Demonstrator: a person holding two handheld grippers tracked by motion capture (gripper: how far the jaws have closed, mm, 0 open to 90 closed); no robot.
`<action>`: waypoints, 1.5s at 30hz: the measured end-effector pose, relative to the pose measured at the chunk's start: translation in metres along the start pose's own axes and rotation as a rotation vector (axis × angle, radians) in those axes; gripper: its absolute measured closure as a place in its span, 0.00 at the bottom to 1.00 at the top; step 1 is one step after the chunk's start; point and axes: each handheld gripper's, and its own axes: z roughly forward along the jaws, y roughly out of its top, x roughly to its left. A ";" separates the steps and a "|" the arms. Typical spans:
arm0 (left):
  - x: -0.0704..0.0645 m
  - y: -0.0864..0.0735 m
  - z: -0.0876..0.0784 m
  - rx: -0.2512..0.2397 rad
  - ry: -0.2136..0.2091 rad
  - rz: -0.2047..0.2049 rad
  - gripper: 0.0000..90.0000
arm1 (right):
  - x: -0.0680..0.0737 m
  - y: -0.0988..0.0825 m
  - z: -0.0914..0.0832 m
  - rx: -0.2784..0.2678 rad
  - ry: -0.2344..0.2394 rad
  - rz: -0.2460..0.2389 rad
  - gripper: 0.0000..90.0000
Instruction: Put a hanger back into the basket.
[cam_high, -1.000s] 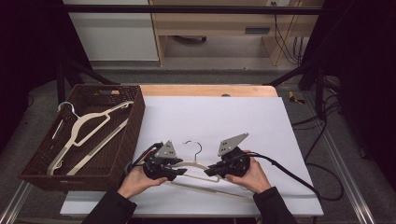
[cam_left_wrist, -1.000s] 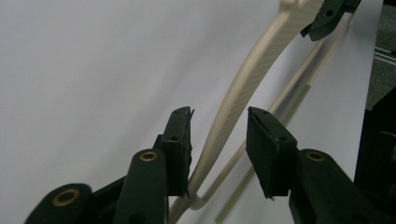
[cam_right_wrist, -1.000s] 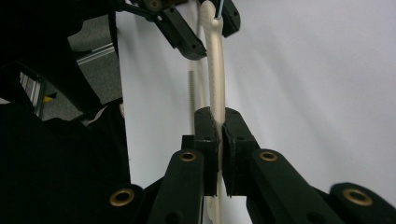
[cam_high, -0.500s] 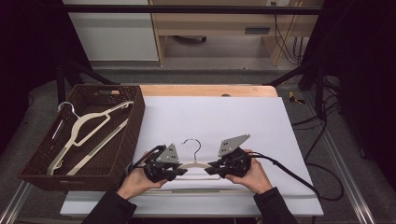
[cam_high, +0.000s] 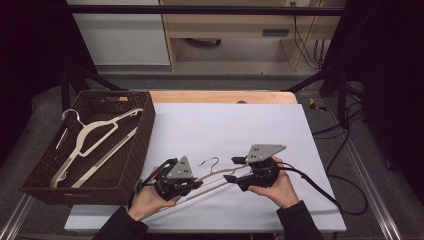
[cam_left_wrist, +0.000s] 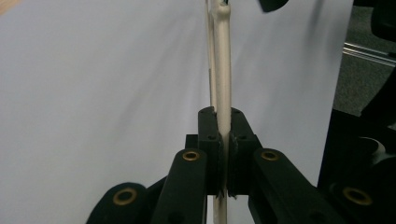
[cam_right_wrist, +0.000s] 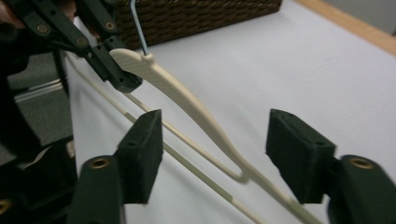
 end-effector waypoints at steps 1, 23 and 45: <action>0.001 0.000 -0.002 -0.001 0.008 -0.005 0.96 | -0.001 -0.001 -0.004 -0.008 -0.018 0.001 0.36; 0.017 0.009 -0.066 -0.160 0.137 -0.122 0.96 | -0.027 -0.041 -0.053 -0.127 -0.311 0.195 0.07; 0.083 0.008 -0.144 -0.201 0.239 -0.176 0.96 | -0.029 -0.056 -0.066 -0.124 -0.362 0.251 0.05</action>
